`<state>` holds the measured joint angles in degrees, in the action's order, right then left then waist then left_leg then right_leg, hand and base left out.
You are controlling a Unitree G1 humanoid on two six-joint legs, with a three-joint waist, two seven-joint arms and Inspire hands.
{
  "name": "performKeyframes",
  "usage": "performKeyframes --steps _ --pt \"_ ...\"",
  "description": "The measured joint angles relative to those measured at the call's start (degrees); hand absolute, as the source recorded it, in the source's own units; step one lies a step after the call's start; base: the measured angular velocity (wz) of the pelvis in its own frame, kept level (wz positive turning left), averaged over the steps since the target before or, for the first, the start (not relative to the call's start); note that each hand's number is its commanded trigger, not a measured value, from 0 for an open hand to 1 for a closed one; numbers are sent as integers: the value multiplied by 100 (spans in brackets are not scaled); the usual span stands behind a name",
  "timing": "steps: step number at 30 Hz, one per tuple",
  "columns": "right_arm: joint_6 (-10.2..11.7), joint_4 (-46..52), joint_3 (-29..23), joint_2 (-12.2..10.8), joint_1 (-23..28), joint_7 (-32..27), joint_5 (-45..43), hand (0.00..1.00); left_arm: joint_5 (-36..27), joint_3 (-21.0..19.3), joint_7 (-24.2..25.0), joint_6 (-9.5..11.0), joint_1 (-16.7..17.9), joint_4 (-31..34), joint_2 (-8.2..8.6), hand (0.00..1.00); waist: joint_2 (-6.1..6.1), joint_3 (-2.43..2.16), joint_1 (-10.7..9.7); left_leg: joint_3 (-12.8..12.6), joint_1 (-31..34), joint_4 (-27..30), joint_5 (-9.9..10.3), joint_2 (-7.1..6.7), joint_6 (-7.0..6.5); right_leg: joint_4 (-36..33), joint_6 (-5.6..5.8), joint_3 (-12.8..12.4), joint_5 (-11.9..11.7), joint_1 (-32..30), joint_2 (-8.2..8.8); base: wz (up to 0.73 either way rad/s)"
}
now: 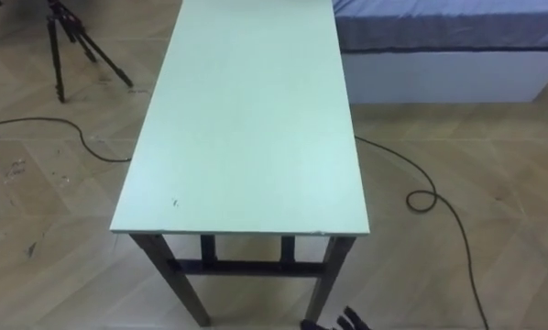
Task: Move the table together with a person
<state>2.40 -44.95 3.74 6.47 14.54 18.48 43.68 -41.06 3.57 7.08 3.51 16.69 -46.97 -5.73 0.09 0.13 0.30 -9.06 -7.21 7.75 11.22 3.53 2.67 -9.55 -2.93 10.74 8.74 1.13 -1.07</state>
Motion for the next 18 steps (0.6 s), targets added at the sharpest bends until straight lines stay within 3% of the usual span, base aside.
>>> performKeyframes --steps 7,10,13,18 --pt "-39 1877 486 13 835 352 986 0 -1621 700 336 13 549 1954 -31 0 -5 25 3 7 126 7 19 -19 -31 -122 9 7 11 -191 68 1" --pt "-64 2248 795 35 917 515 1244 0 -2124 1047 482 20 568 2400 -133 0 -36 20 1 0 104 11 20 -29 -31 -136 20 12 15 -220 86 5" --pt "-66 2334 1106 84 919 673 1337 0 -2377 1544 531 56 590 2796 -406 0 -43 10 -13 0 154 42 22 -28 -36 -142 26 28 17 -227 87 10" --pt "-134 2597 1506 266 899 673 1440 0 -2379 1971 733 -24 625 3149 -562 0 11 3 -12 -7 240 120 40 -31 -66 -246 24 24 15 -338 99 1"
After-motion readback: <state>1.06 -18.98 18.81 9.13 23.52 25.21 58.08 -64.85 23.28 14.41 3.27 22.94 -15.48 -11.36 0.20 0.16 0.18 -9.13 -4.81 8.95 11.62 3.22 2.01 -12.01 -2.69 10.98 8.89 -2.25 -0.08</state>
